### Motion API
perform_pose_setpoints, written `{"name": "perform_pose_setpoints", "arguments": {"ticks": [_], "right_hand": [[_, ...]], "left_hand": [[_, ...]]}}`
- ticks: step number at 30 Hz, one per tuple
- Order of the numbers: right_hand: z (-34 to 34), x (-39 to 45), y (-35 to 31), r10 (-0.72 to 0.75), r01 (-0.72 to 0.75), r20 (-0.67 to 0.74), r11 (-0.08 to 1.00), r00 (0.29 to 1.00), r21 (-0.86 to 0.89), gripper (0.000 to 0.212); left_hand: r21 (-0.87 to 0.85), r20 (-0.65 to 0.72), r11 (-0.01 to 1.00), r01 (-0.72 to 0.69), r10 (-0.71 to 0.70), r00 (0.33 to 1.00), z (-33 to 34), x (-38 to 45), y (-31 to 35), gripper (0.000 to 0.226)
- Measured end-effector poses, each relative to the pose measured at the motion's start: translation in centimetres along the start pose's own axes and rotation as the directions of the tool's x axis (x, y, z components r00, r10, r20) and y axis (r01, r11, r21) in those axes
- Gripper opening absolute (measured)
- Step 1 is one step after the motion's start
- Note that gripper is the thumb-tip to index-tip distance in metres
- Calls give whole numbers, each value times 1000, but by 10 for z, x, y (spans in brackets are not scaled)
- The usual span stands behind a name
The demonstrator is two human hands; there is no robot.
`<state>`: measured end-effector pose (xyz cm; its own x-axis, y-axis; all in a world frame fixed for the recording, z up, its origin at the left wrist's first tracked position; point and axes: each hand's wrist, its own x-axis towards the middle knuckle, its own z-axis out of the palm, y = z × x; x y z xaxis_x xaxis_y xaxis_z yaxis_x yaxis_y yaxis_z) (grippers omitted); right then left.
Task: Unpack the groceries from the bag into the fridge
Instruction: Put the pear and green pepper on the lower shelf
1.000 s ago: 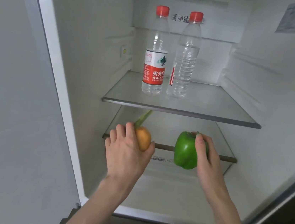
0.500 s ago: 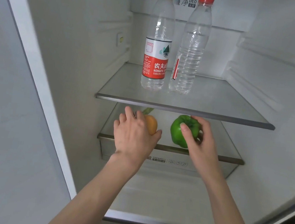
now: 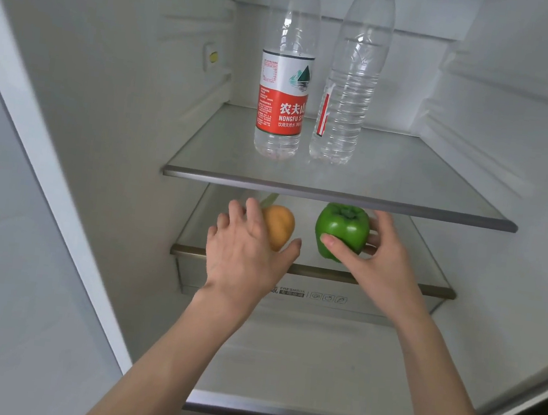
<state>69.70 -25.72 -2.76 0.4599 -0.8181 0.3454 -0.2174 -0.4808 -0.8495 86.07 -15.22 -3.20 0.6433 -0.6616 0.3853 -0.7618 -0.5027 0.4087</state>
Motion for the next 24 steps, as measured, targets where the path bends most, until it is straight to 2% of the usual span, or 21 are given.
{"name": "perform_pose_setpoints", "arguments": {"ticks": [3,6,11,16,24], "right_hand": [[2,3,2,5,-5,-9,1000,1000,17,68],[4,9,3,7,-7,-21,1000,1000,17,66],[3,20,5,18,-18,-52,1000,998,2,55],[-1,30,8,52,-50,-69,998,996,26,56],[8,33,15,66,-65,-68,998,995,19,61]], "left_hand": [[-38,-24,999,-36,35,999,2,-4,-4,56],[-76,-52,994,-83,80,995,7,-3,-7,52],[-95,-132,993,-73,61,989,17,8,-2,57],[-29,-105,996,-90,87,991,26,26,8,69],[-5,-93,997,-76,75,993,32,26,9,74]]}}
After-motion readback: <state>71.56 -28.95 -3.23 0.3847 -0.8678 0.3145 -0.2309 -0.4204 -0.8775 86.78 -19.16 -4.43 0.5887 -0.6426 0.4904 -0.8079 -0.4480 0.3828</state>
